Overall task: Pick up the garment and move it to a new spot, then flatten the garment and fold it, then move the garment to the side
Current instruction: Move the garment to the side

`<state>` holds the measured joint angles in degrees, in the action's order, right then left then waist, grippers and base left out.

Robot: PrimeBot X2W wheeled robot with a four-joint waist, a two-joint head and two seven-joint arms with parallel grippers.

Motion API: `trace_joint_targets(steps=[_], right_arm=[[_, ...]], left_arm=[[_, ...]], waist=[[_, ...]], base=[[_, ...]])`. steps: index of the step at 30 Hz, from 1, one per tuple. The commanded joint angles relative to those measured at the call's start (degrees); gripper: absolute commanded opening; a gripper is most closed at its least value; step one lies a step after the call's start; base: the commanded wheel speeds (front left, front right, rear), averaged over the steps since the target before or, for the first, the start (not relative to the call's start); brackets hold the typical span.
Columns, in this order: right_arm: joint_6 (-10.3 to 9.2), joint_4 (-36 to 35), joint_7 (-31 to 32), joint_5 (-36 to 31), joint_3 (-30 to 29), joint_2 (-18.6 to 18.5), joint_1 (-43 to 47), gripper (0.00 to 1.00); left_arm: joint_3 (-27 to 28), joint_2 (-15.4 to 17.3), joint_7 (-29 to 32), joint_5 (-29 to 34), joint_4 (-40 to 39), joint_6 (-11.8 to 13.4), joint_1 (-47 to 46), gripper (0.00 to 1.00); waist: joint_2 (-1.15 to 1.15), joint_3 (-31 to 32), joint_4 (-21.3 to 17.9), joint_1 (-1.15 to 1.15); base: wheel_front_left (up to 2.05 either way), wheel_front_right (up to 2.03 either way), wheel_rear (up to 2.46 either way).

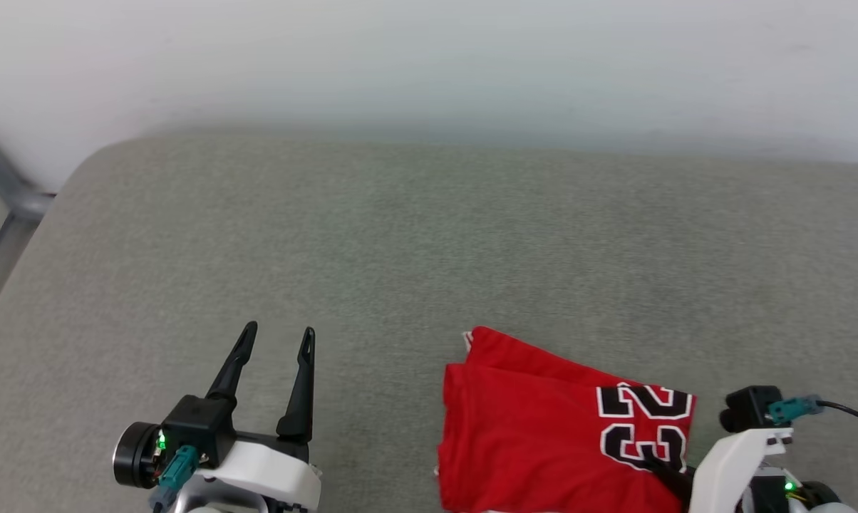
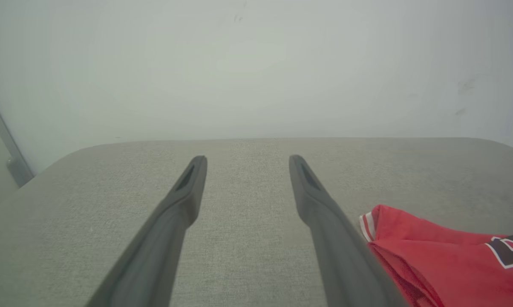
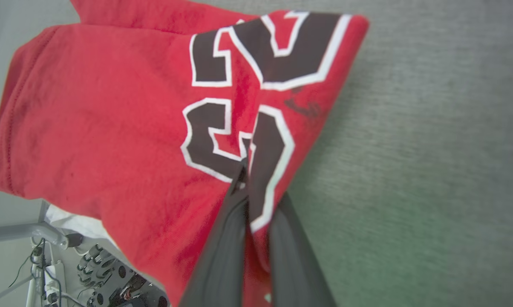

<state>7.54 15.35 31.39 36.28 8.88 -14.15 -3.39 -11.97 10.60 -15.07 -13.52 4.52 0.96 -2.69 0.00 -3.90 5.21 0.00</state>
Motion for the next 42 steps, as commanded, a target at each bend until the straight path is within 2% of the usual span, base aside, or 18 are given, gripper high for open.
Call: trace_joint_targets(steps=[1, 9, 15, 22, 30, 42], right_arm=[[-0.11, 0.1, 0.2, -0.2, -0.5, -0.7, 0.5, 0.0], [-0.09, -3.0, 2.8, -5.9, -2.7, -5.1, -1.0, 0.0], [-0.08, -4.1, 3.2, -8.2, -3.4, -5.4, -6.3, 0.0], [-0.09, -1.6, -0.1, -10.2, -4.9, -5.7, -15.0, 0.0], [-0.08, 5.4, -6.4, -13.0, -11.6, -6.3, -26.6, 0.0], [-0.09, 17.3, -12.2, -19.2, -25.1, -13.2, -39.7, 0.0]], left_arm=[[-0.1, 0.1, -0.1, 0.0, -0.3, -0.2, 0.6, 1.0], [0.0, -0.6, -0.1, -0.2, -2.5, 0.5, 1.9, 1.0], [0.8, 0.6, -0.1, 0.8, -4.6, 0.5, -1.3, 1.0], [1.0, 2.7, 0.9, 2.5, -8.0, 0.5, -5.8, 1.0], [-0.1, 5.0, 4.0, 4.9, -12.3, -0.7, -13.4, 1.0], [-1.7, 7.2, 6.6, 6.8, -17.8, -2.4, -20.4, 1.0]], waist=[[0.0, 1.4, -2.2, 0.0], [0.0, 0.6, -13.2, 0.0], [0.0, -4.9, -21.3, 0.0], [0.0, -12.0, -27.5, 0.0], [0.0, -21.6, -28.2, 0.0], [0.0, -31.7, -23.8, 0.0]], base=[[0.0, 0.0, 0.0], [0.0, 0.0, 0.0], [0.0, 0.0, 0.0], [0.0, 0.0, 0.0], [0.0, 0.0, 0.0], [0.0, 0.0, 0.0]])
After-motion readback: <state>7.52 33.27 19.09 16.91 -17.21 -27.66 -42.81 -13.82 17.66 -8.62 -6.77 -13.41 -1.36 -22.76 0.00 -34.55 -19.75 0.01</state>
